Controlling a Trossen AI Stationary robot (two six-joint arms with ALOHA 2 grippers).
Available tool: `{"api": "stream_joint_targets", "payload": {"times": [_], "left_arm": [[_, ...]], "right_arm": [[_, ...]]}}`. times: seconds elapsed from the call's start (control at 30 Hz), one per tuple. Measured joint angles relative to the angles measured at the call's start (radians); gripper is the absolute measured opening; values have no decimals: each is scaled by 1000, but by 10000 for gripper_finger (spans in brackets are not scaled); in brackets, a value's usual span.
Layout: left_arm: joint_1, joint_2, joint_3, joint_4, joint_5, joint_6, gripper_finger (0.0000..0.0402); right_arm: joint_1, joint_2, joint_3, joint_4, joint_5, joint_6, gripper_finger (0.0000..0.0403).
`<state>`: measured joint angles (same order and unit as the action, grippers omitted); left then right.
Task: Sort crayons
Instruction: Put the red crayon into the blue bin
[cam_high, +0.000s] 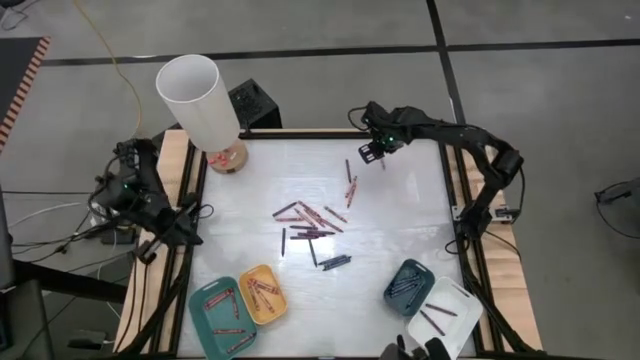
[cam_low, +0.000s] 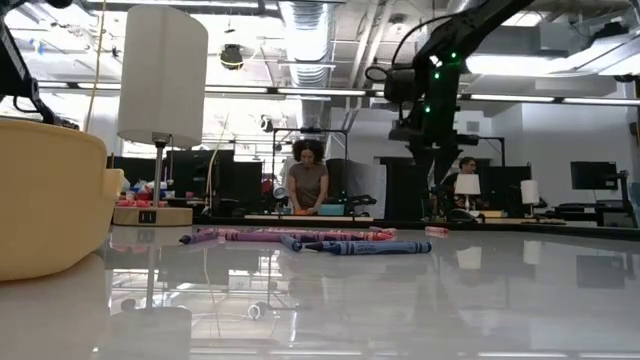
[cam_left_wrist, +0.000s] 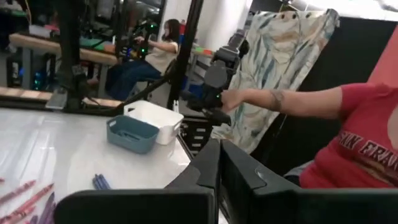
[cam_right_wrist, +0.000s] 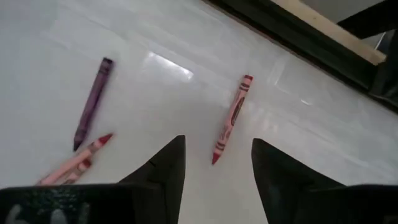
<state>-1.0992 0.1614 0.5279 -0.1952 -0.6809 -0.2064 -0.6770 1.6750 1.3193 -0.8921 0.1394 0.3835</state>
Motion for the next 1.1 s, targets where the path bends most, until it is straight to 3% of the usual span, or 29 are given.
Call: {"api": "stream_joint_targets", "payload": {"times": [0.23, 0.43, 0.57, 0.73, 0.9, 1.1], "left_arm": [[0, -80, -42, 20, -8, -48, 0], [1, -156, -33, -43, -272, -81, 0], [0, -157, -30, -91, -316, -126, 0], [0, -157, -30, -169, -523, -225, 0], [0, -157, -30, -294, -729, -415, 0], [0, -157, -30, -471, -798, -662, 0]], "right_arm": [[-22, 98, 0, 11, 0, 30, 179], [-33, 172, 0, 5, 0, 36, 179], [-40, 196, 0, 6, 21, 35, 179], [-59, 196, 1, 16, 21, 38, 179], [-66, 196, 1, 24, 21, 62, 177], [-65, 196, 1, 29, 10, 89, 166]]}}
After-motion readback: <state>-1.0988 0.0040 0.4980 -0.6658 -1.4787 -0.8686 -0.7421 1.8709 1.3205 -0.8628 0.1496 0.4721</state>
